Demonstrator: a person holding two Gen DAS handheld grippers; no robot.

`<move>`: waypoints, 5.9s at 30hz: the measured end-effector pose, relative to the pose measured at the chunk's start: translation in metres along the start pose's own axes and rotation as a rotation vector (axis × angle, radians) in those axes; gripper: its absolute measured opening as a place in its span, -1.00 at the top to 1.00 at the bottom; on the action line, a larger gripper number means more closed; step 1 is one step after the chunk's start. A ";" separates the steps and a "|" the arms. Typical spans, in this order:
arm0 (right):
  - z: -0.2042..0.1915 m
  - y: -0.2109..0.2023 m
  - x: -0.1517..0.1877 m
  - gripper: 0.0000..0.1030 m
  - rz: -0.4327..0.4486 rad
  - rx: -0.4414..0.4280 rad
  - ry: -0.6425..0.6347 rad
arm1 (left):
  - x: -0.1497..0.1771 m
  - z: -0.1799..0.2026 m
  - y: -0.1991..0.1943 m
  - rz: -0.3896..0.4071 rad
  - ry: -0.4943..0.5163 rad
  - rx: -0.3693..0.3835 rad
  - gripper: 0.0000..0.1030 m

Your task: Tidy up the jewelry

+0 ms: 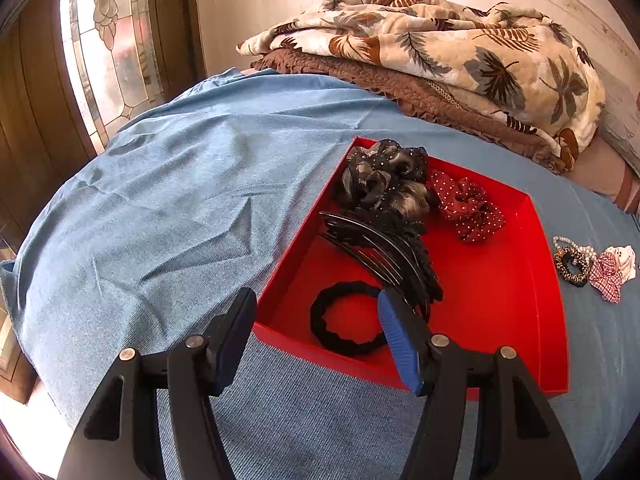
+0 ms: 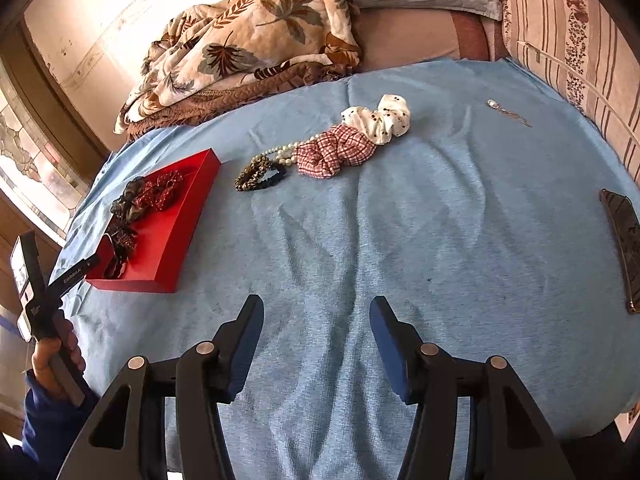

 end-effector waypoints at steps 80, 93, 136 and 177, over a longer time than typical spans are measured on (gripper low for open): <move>0.009 0.122 -0.134 0.89 -0.073 -0.379 0.094 | -0.016 0.296 -0.031 -0.180 0.282 0.574 0.88; -0.072 0.065 -0.103 0.89 -0.012 -0.474 -0.038 | -0.025 0.168 -0.057 -0.163 0.073 0.618 0.88; -0.254 0.146 -0.082 0.27 -0.221 -0.320 -0.325 | -0.012 0.035 -0.024 -0.144 -0.094 0.418 0.10; 0.102 0.116 -0.163 -0.06 0.029 -0.127 0.123 | -0.007 0.307 0.055 -0.249 0.361 0.248 -0.01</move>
Point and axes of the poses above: each gripper's, at about its wrist camera, not at the fingertips, and y roughly the way its jaws point, z to its right, x to its underside, the point moved 9 cm from there along y, roughly the way its jaws point, and after that the axes turned 2 degrees about -x, right-handed, at the moved point
